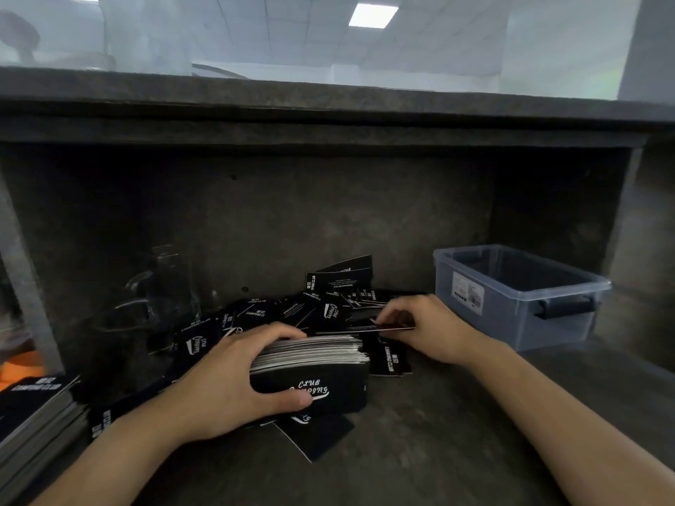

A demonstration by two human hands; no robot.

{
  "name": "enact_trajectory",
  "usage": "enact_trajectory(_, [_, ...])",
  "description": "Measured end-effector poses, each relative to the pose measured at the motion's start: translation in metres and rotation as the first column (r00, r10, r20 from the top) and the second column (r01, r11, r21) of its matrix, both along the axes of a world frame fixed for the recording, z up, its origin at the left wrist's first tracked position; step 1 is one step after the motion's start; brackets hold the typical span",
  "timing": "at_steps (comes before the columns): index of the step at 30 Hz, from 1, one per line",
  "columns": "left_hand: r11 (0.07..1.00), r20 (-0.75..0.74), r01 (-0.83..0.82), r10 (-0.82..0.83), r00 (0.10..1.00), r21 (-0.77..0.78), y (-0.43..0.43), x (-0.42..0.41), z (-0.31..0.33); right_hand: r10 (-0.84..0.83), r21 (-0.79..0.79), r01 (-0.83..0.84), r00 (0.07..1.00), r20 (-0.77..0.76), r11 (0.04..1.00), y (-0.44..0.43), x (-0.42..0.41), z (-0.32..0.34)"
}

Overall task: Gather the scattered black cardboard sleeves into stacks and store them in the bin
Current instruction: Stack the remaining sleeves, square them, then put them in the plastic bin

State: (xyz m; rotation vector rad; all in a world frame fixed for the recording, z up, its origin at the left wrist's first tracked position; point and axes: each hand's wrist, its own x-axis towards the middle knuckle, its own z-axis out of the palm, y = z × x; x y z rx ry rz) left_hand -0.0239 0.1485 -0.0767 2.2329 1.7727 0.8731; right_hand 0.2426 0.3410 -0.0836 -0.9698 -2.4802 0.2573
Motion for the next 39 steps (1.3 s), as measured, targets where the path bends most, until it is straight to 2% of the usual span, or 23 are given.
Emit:
enact_trajectory(3, [1.0, 0.002, 0.006, -0.006, 1.0, -0.021, -0.001, 0.0, 0.001, 0.014, 0.003, -0.014, 0.999, -0.034, 1.0, -0.001, -0.002, -0.002])
enact_trajectory(5, [1.0, -0.012, 0.01, -0.01, 1.0, 0.0, 0.0, -0.002, -0.001, 0.035, -0.018, -0.038, 0.986, -0.162, 0.999, -0.006, -0.001, 0.005])
enact_trajectory(8, [0.999, -0.032, 0.015, -0.014, 0.999, 0.041, 0.001, -0.003, -0.003, 0.119, -0.197, -0.186, 0.943, -0.31, 0.962, -0.019, -0.004, 0.013])
enact_trajectory(12, [0.999, 0.019, -0.001, 0.0, 1.0, 0.047, -0.001, 0.002, 0.001, 0.182, -0.332, -0.242, 0.962, -0.201, 0.912, -0.035, -0.022, 0.005])
enact_trajectory(15, [0.999, 0.018, -0.027, 0.026, 0.999, 0.021, -0.002, 0.003, 0.002, 0.144, -0.398, -0.226, 0.963, -0.226, 0.889, -0.044, -0.027, 0.01])
enact_trajectory(17, [0.999, -0.051, -0.029, 0.03, 0.998, 0.018, -0.003, 0.002, 0.004, 0.096, -0.343, -0.165, 0.973, -0.21, 0.925, -0.038, -0.017, 0.016])
enact_trajectory(18, [0.999, -0.086, -0.033, 0.035, 0.996, 0.017, -0.003, 0.0, 0.004, 0.094, -0.305, -0.136, 0.985, -0.148, 0.943, -0.032, -0.008, 0.018])
enact_trajectory(20, [0.999, -0.118, -0.046, 0.047, 0.992, 0.011, -0.003, -0.001, 0.005, 0.129, -0.316, -0.086, 0.984, 0.119, 0.945, -0.024, 0.008, 0.021])
enact_trajectory(21, [0.998, -0.124, -0.055, 0.055, 0.991, 0.009, -0.003, -0.001, 0.005, 0.143, -0.34, -0.062, 0.966, 0.218, 0.938, -0.021, 0.013, 0.022])
enact_trajectory(22, [0.998, -0.132, -0.066, 0.067, 0.989, 0.012, -0.003, -0.001, 0.006, 0.146, -0.344, -0.052, 0.956, 0.254, 0.938, -0.02, 0.016, 0.022])
enact_trajectory(28, [0.996, -0.122, -0.092, 0.091, 0.988, -0.005, -0.004, 0.002, 0.006, 0.121, -0.191, -0.093, 0.982, 0.142, 0.977, -0.015, 0.008, 0.017])
enact_trajectory(31, [0.997, -0.112, -0.074, 0.073, 0.991, -0.003, -0.003, 0.001, 0.006, 0.088, -0.205, -0.101, 0.993, -0.073, 0.974, -0.013, 0.007, 0.015])
enact_trajectory(35, [0.998, -0.128, -0.056, 0.056, 0.99, 0.001, -0.001, -0.002, 0.004, 0.092, 0.026, -0.089, 0.969, -0.231, 0.996, -0.014, 0.003, 0.019])
enact_trajectory(39, [0.999, -0.121, -0.045, 0.042, 0.992, -0.026, -0.001, -0.003, 0.003, 0.05, 0.089, -0.031, 0.972, -0.228, 0.996, -0.023, 0.001, 0.02])
